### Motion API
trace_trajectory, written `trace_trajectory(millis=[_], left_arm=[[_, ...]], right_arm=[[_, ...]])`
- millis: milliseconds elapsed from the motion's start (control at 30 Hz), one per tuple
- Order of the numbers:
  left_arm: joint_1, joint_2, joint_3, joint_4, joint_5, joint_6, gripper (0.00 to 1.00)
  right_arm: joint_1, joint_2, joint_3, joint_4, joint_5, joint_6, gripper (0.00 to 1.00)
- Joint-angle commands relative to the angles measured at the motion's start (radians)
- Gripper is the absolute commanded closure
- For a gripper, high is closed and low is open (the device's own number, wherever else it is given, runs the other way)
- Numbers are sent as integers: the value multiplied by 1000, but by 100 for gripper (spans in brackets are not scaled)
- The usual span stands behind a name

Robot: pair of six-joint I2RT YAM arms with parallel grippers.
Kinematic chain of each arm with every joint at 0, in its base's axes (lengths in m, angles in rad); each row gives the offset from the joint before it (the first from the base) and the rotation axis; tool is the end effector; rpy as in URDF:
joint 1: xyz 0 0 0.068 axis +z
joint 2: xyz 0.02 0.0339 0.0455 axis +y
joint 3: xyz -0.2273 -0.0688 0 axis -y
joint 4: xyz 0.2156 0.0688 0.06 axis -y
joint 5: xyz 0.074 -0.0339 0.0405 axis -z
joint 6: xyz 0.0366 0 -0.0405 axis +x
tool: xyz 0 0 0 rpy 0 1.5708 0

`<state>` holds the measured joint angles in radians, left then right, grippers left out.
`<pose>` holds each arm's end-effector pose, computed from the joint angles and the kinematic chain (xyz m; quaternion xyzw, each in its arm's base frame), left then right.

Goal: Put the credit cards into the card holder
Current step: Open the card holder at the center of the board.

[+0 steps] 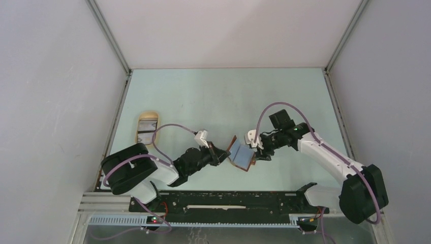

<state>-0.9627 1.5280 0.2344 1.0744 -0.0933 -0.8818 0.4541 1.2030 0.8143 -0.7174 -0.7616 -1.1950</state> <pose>0.1369 -0.1907 0.1256 0.0024 0.7799 -0.4760 0.4064 0.1737 0.1129 0.2096 -0.7214 0.5505 0.2597 0.3302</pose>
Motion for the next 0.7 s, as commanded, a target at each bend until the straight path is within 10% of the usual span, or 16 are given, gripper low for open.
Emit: trace_trajectory(millis=[0,667], left_arm=[[-28,-11,-43,99,-86,-99,100],[-73,66,-72,108,-188,-163,100]], right_arm=[[84,83,26,81,-53,108,41],[191,356,85,172,297,273,52]])
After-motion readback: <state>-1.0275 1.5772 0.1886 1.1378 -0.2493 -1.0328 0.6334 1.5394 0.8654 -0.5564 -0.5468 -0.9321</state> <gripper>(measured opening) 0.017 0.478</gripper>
